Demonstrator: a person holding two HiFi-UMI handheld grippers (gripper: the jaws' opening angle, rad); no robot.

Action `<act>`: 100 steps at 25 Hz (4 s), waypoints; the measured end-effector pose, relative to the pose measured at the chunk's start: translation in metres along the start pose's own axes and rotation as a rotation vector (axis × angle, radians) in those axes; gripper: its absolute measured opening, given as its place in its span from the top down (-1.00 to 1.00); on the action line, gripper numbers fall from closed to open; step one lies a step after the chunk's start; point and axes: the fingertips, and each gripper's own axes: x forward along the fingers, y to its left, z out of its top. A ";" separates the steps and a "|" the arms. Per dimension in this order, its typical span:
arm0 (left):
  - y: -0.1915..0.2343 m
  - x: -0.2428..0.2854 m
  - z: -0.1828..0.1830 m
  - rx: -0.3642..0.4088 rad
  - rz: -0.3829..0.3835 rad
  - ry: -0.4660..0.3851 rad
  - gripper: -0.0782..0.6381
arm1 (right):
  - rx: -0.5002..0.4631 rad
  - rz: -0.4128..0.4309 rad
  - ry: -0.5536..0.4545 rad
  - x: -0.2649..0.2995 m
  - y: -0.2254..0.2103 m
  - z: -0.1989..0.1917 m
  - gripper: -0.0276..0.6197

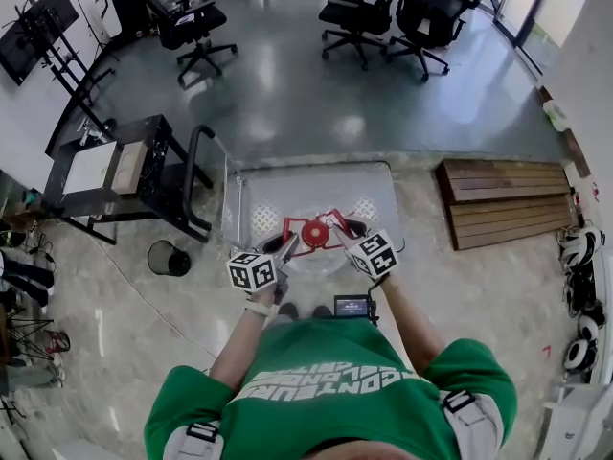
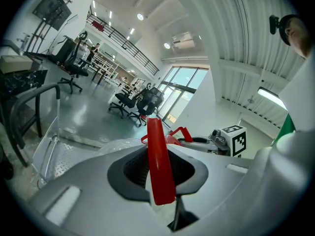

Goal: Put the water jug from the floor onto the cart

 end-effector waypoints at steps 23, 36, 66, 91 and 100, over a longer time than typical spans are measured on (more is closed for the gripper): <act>0.010 0.043 0.012 -0.015 -0.058 0.001 0.55 | 0.015 -0.050 0.017 0.014 -0.042 -0.002 0.73; 0.064 0.088 0.060 -0.045 -0.083 0.020 0.55 | 0.025 -0.058 0.057 0.076 -0.088 0.026 0.73; 0.167 0.157 0.137 -0.076 -0.023 0.033 0.55 | 0.031 0.011 0.085 0.201 -0.162 0.071 0.73; 0.169 0.261 0.068 -0.145 0.058 0.119 0.55 | 0.094 0.086 0.231 0.204 -0.252 -0.026 0.73; 0.216 0.278 0.019 -0.193 0.115 0.230 0.56 | 0.157 0.096 0.339 0.243 -0.251 -0.082 0.73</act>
